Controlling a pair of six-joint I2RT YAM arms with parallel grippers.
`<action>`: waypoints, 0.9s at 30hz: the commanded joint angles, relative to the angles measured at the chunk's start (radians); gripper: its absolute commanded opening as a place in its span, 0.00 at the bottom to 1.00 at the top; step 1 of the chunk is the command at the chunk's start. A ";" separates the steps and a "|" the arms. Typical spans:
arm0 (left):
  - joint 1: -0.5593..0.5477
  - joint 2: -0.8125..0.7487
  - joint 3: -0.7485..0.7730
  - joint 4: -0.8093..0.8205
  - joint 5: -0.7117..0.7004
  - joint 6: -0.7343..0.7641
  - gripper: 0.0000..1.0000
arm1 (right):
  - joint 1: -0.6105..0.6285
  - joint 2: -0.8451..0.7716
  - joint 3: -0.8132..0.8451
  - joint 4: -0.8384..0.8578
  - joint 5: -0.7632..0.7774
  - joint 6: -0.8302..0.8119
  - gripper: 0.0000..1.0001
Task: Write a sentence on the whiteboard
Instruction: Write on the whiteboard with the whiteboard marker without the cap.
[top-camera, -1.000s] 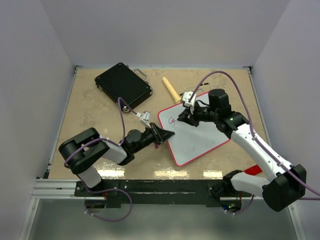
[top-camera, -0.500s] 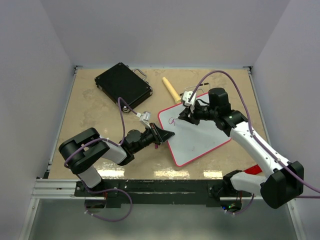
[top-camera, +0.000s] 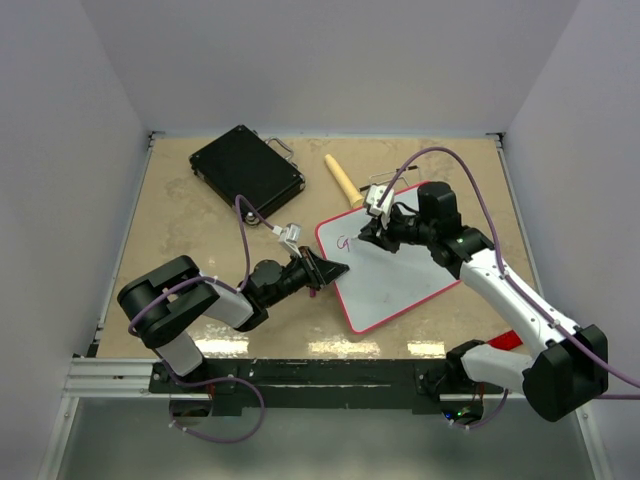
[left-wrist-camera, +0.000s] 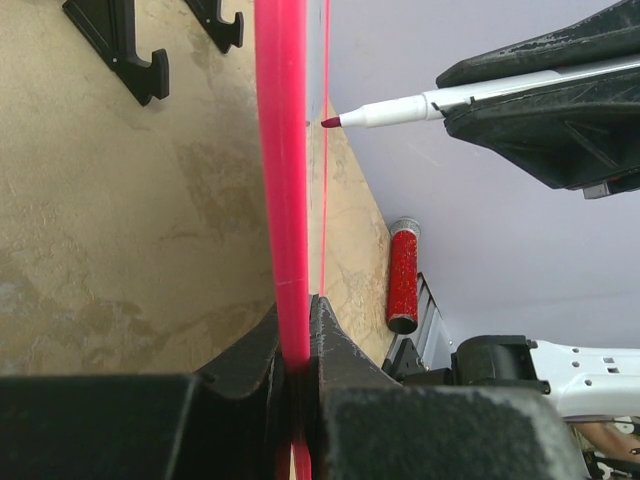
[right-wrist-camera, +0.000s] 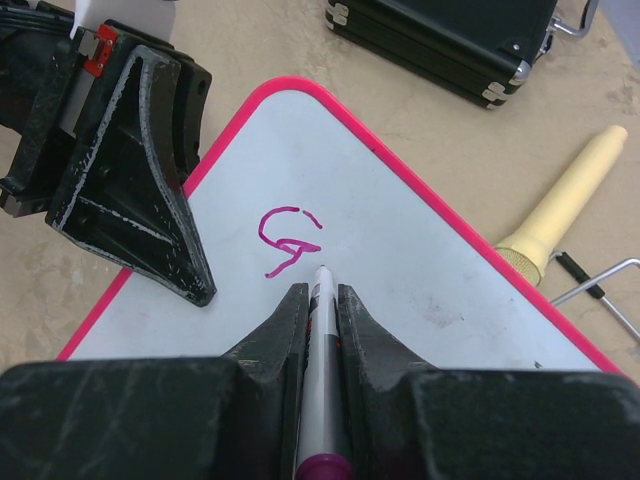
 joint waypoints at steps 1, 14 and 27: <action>-0.006 -0.008 0.006 0.225 0.032 0.066 0.00 | -0.003 -0.002 -0.006 0.055 0.008 0.022 0.00; -0.006 -0.002 0.008 0.237 0.042 0.065 0.00 | -0.001 0.022 -0.003 0.058 0.013 0.040 0.00; -0.002 -0.013 0.008 0.224 0.039 0.069 0.00 | -0.001 0.010 -0.003 0.059 0.120 0.054 0.00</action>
